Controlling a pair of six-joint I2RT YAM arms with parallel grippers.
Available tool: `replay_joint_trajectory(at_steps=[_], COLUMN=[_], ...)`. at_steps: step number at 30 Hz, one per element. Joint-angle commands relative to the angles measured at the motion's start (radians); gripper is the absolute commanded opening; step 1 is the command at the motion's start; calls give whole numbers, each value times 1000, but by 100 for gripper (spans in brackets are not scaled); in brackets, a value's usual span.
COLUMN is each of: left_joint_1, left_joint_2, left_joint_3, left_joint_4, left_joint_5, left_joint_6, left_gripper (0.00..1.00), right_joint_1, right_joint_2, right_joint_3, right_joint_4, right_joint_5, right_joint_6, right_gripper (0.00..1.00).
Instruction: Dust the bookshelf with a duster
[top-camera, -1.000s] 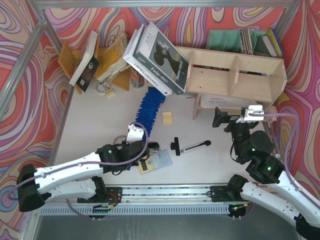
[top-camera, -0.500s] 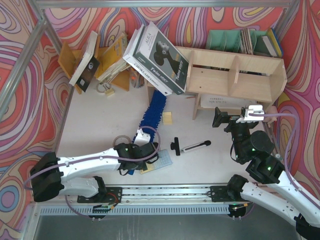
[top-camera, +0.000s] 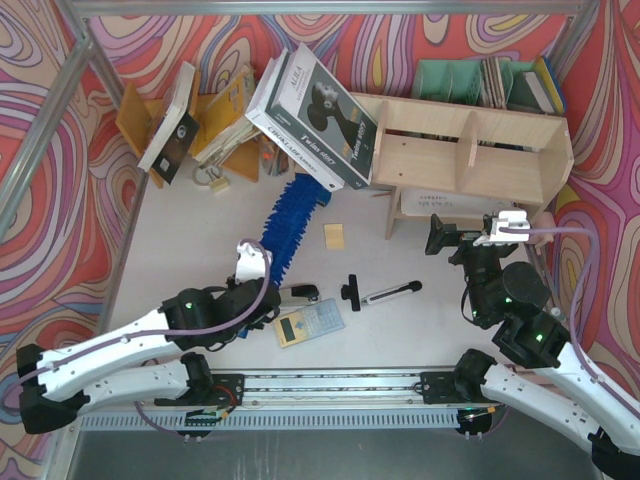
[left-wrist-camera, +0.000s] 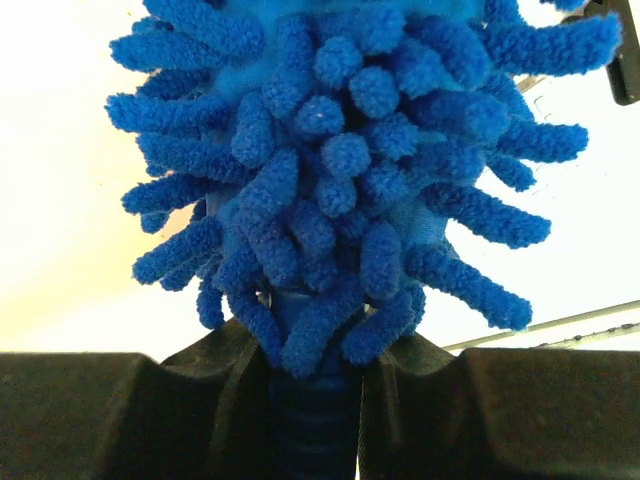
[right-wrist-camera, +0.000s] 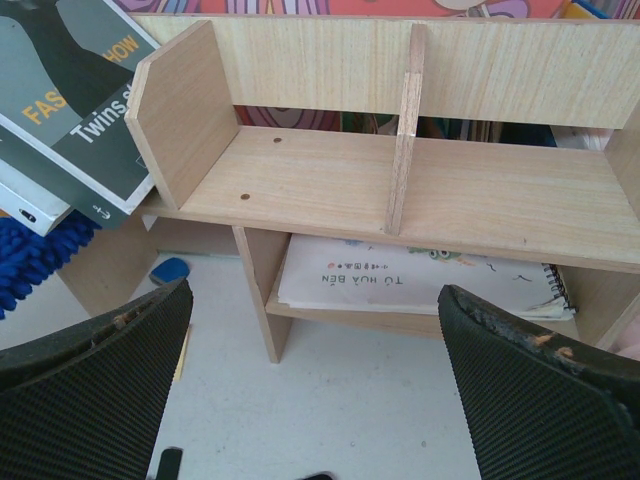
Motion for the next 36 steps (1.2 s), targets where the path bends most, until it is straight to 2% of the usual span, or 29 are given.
replay_joint_trajectory(at_steps=[1, 8, 12, 17, 29, 36], left_joint_1=[15, 15, 16, 14, 4, -76], left_joint_2=[-46, -55, -81, -58, -31, 38], left_joint_3=[62, 137, 161, 190, 223, 252], left_joint_4=[-88, -249, -306, -410, -278, -246], left_joint_5=[-160, -67, 55, 141, 298, 251], left_joint_6=[-32, -57, -101, -118, 70, 115], left_gripper=[0, 0, 0, 0, 0, 0], right_joint_1=[0, 0, -1, -1, -1, -1], right_joint_2=[3, -3, 1, 12, -5, -5], right_joint_3=[20, 17, 17, 18, 15, 15], right_joint_4=[-6, -1, 5, 10, 8, 6], right_joint_5=[4, 9, 10, 6, 16, 20], right_joint_6=[12, 9, 3, 0, 2, 2], right_gripper=[99, 99, 99, 99, 99, 99])
